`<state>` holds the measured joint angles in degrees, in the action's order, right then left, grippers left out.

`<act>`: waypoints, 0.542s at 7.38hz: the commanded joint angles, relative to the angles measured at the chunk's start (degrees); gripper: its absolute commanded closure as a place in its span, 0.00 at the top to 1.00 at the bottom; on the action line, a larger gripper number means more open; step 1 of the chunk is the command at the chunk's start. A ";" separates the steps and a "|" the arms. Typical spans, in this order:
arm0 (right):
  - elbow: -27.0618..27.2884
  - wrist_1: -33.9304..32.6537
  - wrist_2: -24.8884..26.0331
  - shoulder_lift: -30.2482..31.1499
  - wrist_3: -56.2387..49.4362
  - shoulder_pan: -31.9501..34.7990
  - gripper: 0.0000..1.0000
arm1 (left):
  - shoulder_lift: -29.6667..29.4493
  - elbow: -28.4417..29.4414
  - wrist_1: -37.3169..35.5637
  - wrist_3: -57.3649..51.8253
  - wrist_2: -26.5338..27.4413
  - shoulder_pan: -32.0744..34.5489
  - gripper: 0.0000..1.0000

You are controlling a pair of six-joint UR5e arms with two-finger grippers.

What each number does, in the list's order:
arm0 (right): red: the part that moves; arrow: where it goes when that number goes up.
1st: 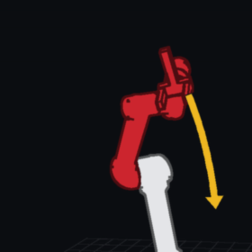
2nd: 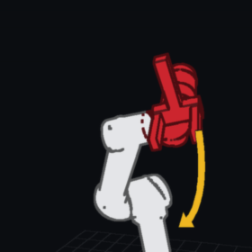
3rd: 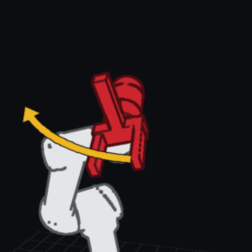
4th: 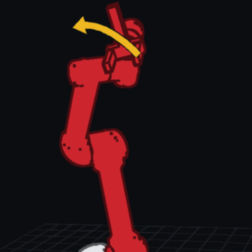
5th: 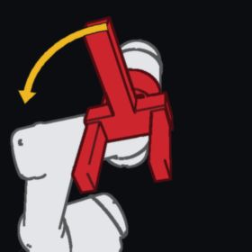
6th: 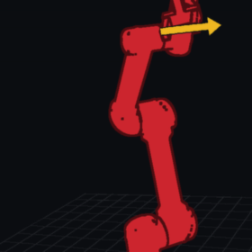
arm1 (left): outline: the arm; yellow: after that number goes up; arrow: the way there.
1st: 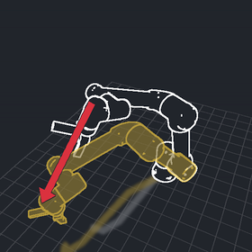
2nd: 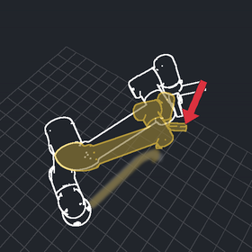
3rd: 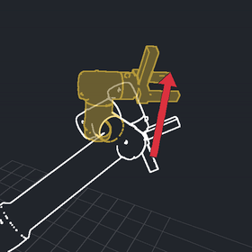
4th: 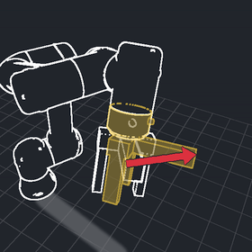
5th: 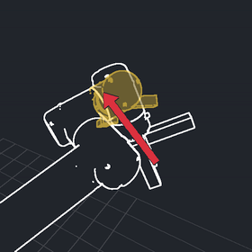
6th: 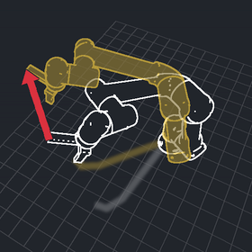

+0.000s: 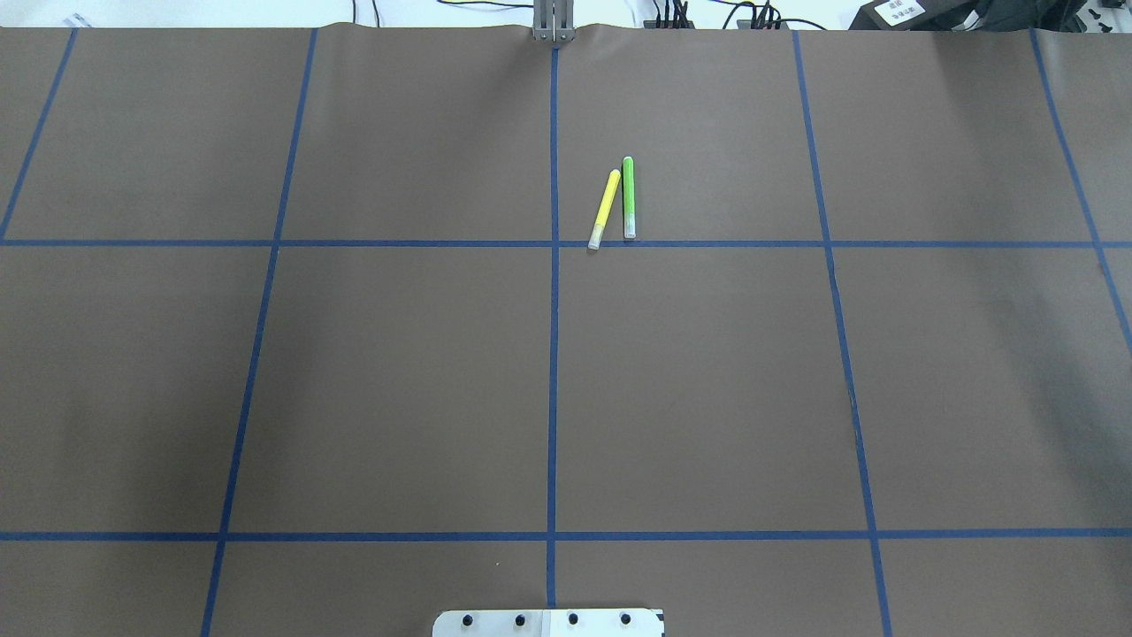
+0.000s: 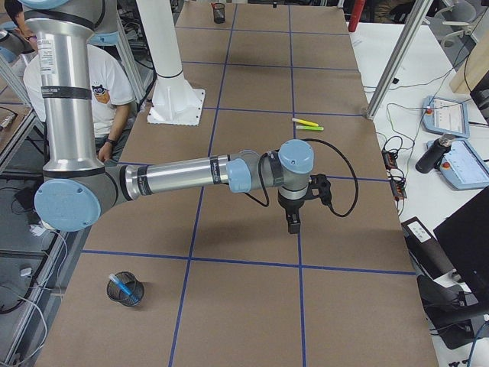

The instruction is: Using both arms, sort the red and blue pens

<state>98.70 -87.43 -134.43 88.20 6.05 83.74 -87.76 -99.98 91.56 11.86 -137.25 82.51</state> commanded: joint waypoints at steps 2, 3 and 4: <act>0.09 2.00 -0.04 -0.13 3.43 -1.47 0.99 | 0.31 -1.27 -2.52 -10.35 -1.09 5.90 1.00; 0.61 2.00 -0.30 -0.04 3.44 -1.48 0.99 | 0.75 -1.27 -2.44 -10.37 -0.83 5.91 1.00; 0.96 2.00 -0.30 -0.13 3.52 -1.48 0.99 | 0.75 -1.80 -2.35 -10.11 -0.56 5.91 1.00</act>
<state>99.20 -85.50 -134.65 88.10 9.38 82.34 -87.20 -101.31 89.17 2.16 -138.14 88.18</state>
